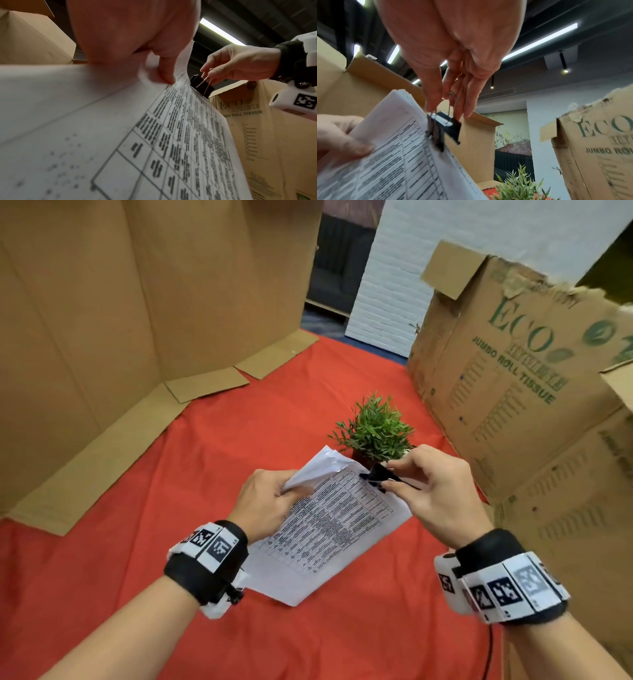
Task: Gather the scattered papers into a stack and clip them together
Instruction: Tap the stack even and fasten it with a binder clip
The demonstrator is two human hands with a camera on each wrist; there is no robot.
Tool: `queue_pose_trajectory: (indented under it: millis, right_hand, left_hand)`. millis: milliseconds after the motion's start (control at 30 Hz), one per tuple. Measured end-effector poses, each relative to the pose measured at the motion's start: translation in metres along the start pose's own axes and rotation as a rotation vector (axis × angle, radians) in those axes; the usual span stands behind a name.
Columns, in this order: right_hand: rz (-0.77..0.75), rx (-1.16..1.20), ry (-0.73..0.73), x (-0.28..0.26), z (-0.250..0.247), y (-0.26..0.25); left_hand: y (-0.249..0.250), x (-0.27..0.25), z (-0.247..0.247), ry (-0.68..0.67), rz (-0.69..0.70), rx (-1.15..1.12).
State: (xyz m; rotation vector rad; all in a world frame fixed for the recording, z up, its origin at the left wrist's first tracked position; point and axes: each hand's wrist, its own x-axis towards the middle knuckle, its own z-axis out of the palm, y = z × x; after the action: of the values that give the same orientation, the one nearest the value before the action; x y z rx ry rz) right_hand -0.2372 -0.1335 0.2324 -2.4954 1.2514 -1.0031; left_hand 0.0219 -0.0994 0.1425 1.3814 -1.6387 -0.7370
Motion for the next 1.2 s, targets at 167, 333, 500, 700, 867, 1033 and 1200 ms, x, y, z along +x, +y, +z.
queue_pose_trajectory:
  millis: [167, 333, 500, 700, 867, 1033, 1200]
  right_hand:
    - [0.285, 0.430, -0.170, 0.010, -0.017, -0.002]
    - [0.346, 0.553, -0.225, 0.014, -0.024, -0.008]
    - [0.258, 0.443, -0.282, 0.016, -0.029, -0.015]
    - [0.127, 0.441, -0.313, 0.020, -0.040, -0.032]
    - [0.266, 0.644, -0.241, 0.013, -0.037, -0.019]
    - [0.318, 0.674, -0.206, 0.008, -0.033, -0.011]
    - [0.294, 0.653, -0.222, 0.016, -0.034, -0.014]
  left_hand:
    - [0.002, -0.001, -0.020, -0.088, 0.087, -0.093]
    - [-0.003, 0.003, -0.031, -0.152, 0.114, -0.116]
    - [0.004, 0.001, -0.039, -0.188, 0.177, 0.025]
    - [0.023, 0.008, -0.049, -0.235, 0.241, 0.059]
    - [0.023, 0.012, -0.051, -0.224, 0.158, -0.141]
    - [0.013, 0.014, -0.051, -0.234, 0.090, -0.228]
    - [0.019, 0.014, -0.045, -0.236, 0.096, -0.212]
